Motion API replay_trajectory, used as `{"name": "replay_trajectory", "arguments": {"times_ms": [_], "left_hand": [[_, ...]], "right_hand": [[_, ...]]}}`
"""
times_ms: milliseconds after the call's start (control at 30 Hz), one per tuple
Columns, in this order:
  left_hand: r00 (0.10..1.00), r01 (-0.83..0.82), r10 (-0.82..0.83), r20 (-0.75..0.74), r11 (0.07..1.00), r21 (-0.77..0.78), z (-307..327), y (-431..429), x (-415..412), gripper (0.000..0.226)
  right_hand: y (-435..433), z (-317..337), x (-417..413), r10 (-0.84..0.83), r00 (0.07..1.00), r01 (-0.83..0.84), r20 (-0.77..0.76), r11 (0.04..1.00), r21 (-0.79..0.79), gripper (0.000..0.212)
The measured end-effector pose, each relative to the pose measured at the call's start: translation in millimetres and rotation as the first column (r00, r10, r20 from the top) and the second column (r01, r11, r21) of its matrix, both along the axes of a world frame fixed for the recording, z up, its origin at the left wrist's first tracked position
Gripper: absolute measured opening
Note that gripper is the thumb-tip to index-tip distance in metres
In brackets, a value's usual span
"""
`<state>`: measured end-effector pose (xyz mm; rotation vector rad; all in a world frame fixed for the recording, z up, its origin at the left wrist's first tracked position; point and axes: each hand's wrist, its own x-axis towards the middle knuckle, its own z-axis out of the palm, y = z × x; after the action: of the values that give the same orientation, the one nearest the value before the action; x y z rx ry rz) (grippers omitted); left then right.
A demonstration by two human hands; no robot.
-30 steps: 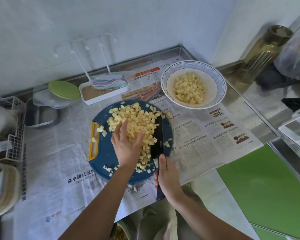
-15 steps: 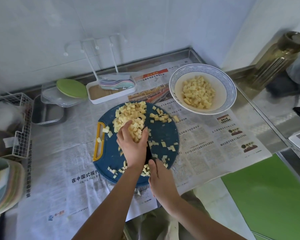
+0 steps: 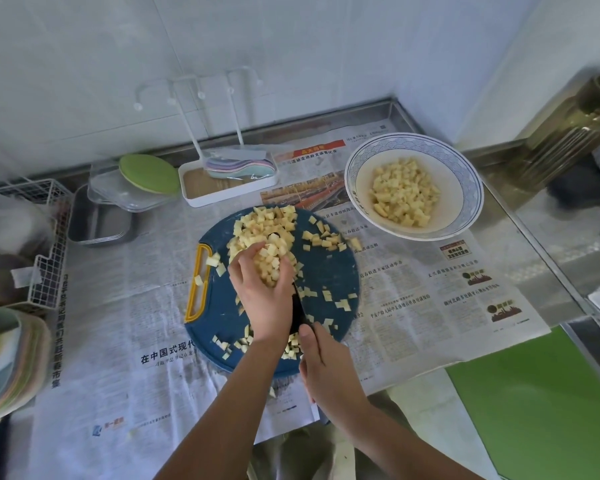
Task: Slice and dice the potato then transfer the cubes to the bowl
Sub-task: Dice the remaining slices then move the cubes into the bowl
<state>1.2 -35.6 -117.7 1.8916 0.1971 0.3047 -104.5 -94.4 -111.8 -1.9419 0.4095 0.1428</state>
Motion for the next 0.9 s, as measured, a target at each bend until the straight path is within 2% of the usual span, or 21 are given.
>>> {"name": "replay_trajectory", "arguments": {"times_ms": [167,333,467,667,900], "left_hand": [[0.999,-0.01,0.011,0.045,1.0,-0.009,9.2,-6.3,2.6,0.033],[0.995,-0.063,0.066,0.081,0.997,-0.033,16.7,-18.8,4.7,0.033],[0.993,-0.049,0.051,0.103,0.999,-0.022,21.8,-29.0,10.1,0.034],[0.983,0.057,-0.052,0.178,0.998,-0.025,45.9,-72.3,32.7,0.035],[0.956,0.239,-0.221,0.191,0.968,-0.076,71.2,-168.3,72.5,0.034]], "right_hand": [[-12.3,11.5,2.8,0.051,0.999,-0.051,0.0,0.999,0.019,0.023],[-28.8,14.0,7.8,0.082,0.997,-0.082,0.011,0.996,0.034,0.036],[-42.0,19.4,12.9,0.089,0.996,-0.089,0.004,0.996,0.007,0.038],[-76.0,41.6,28.4,-0.017,1.0,0.015,0.02,0.996,0.092,0.041],[-152.5,68.0,60.5,-0.185,0.981,0.185,0.063,0.983,0.006,0.041]]}}
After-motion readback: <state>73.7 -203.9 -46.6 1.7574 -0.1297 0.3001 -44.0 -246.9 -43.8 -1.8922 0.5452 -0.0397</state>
